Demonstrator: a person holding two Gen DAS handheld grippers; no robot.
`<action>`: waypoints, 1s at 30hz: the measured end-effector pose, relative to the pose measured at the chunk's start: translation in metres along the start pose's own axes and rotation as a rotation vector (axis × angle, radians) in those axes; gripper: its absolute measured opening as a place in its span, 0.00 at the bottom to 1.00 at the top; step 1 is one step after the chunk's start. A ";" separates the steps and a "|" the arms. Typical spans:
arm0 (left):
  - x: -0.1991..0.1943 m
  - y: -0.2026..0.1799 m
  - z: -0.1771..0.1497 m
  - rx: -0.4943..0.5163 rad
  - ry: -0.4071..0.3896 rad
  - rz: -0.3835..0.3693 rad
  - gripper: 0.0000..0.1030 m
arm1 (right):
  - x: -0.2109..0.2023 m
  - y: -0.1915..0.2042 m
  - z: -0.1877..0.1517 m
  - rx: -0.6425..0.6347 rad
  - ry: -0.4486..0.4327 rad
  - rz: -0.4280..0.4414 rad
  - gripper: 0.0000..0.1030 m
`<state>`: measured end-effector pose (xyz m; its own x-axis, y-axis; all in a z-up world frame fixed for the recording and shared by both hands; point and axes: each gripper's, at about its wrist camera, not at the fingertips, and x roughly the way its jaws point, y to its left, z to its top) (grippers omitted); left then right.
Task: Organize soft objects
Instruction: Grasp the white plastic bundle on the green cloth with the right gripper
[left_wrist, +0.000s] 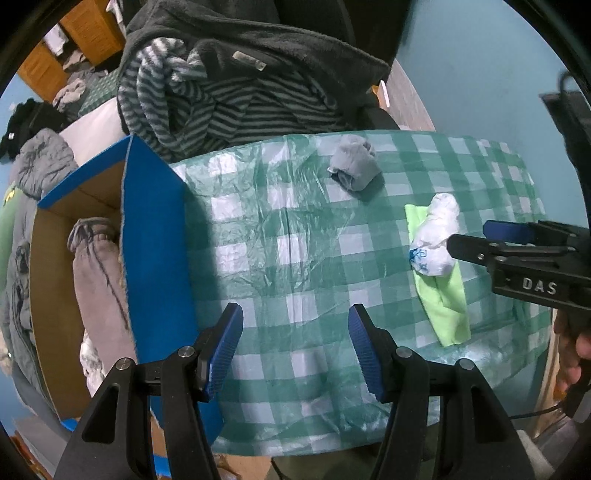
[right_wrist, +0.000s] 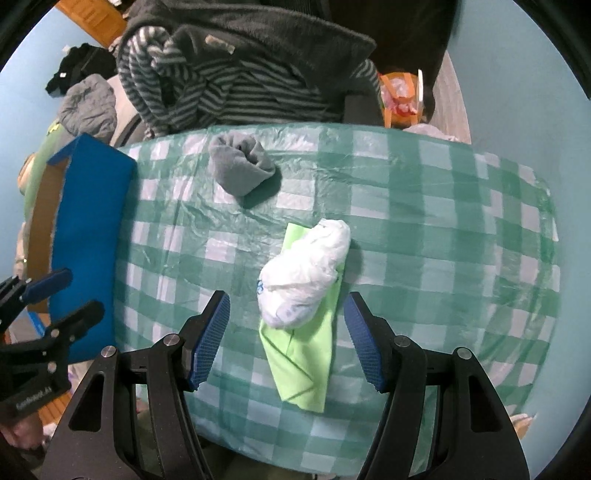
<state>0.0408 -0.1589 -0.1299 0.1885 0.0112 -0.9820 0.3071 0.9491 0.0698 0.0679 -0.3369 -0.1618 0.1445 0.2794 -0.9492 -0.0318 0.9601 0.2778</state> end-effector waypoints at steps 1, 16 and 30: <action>0.003 -0.001 0.001 0.008 0.002 0.007 0.59 | 0.006 0.000 0.002 0.003 0.010 -0.005 0.63; 0.028 0.002 0.020 0.051 0.032 -0.002 0.59 | 0.058 -0.006 0.012 0.058 0.084 -0.079 0.62; 0.038 -0.006 0.066 0.107 0.007 -0.046 0.63 | 0.024 -0.011 0.006 0.087 -0.012 -0.010 0.45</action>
<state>0.1078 -0.1848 -0.1561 0.1651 -0.0288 -0.9859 0.4131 0.9097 0.0426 0.0781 -0.3407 -0.1872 0.1564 0.2696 -0.9502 0.0556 0.9581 0.2810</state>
